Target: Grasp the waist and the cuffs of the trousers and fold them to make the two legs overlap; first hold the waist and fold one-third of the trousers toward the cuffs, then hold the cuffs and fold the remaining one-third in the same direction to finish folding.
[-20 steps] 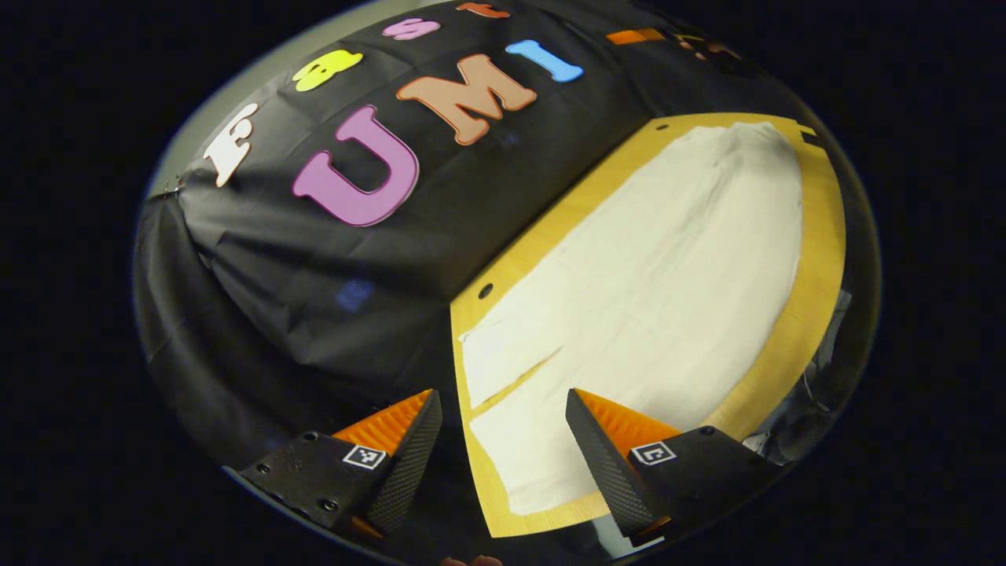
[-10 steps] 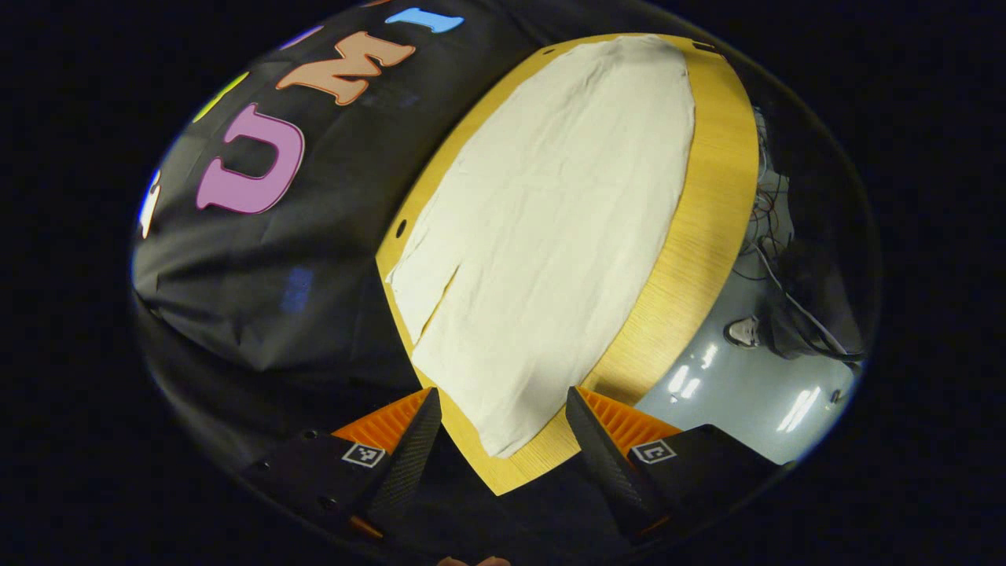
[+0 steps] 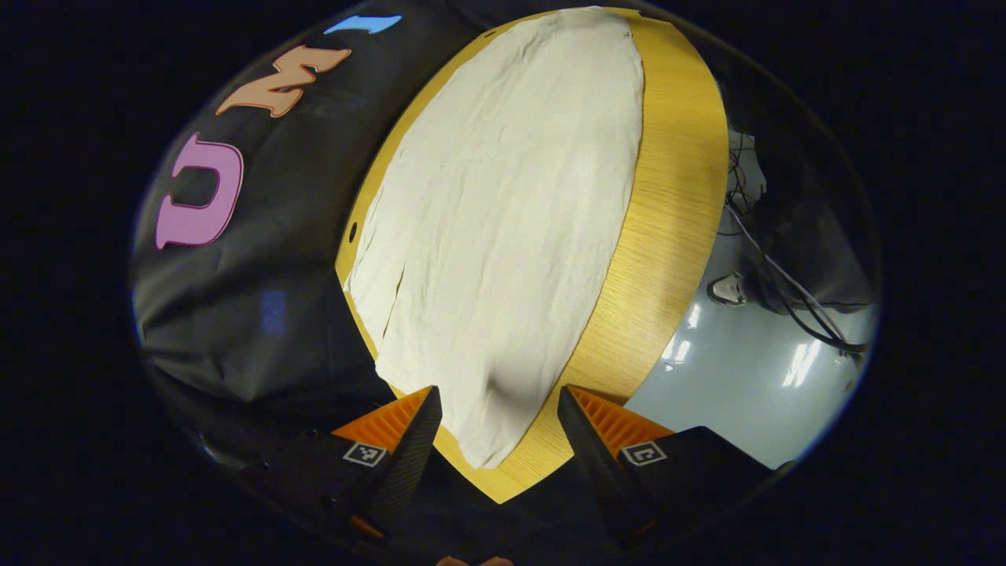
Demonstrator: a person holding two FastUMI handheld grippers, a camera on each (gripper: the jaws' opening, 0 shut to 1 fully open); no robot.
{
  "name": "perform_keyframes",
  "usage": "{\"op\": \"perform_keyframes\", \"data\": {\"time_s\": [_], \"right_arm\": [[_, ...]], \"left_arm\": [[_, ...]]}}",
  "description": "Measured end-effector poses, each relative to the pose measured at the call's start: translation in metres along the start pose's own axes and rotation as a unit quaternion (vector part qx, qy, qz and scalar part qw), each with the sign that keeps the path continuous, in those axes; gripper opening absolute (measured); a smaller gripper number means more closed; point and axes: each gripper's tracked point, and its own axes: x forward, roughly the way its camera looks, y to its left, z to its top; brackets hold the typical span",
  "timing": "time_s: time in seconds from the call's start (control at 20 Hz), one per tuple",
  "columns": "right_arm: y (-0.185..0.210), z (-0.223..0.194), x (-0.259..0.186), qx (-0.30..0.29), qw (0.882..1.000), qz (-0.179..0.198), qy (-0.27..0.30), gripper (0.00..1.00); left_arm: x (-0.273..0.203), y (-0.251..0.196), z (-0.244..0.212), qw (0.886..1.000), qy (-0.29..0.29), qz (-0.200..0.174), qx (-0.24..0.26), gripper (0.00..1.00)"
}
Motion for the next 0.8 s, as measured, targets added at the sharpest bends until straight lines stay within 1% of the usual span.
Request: {"op": "perform_keyframes", "data": {"time_s": [0.15, 0.4, 0.5, 0.55, 0.6, 0.65, 0.7, 0.8], "right_arm": [[-0.008, -0.005, -0.003, -0.001, 1.0, -0.01, 0.007, 0.97], [-0.016, -0.008, -0.007, -0.003, 1.0, -0.022, 0.01, 0.97], [-0.021, -0.01, -0.011, -0.01, 1.0, -0.027, 0.011, 0.97], [-0.023, -0.011, -0.011, -0.012, 0.999, -0.028, 0.013, 0.97], [-0.026, -0.013, -0.013, -0.014, 0.999, -0.03, 0.015, 0.97], [-0.03, -0.014, -0.014, -0.018, 0.999, -0.032, 0.016, 0.97], [-0.033, -0.016, -0.016, -0.021, 0.999, -0.034, 0.017, 0.97], [-0.038, -0.021, -0.019, -0.033, 0.999, -0.033, 0.022, 0.97]], "left_arm": [[0.008, 0.007, 0.005, 1.0, 0.0, 0.005, 0.011, 0.92], [0.021, 0.024, 0.018, 0.999, 0.0, 0.031, 0.042, 0.92], [0.028, 0.029, 0.017, 0.999, 0.002, 0.028, 0.033, 0.91], [0.031, 0.022, 0.015, 1.0, 0.005, 0.011, 0.026, 0.88], [0.033, 0.018, 0.015, 0.999, 0.005, 0.008, 0.031, 0.81], [0.029, 0.015, 0.017, 0.999, 0.007, 0.004, 0.038, 0.65], [0.03, 0.01, 0.018, 0.999, 0.006, -0.001, 0.041, 0.6], [0.031, 0.005, 0.015, 0.999, 0.007, -0.005, 0.033, 0.4]]}}
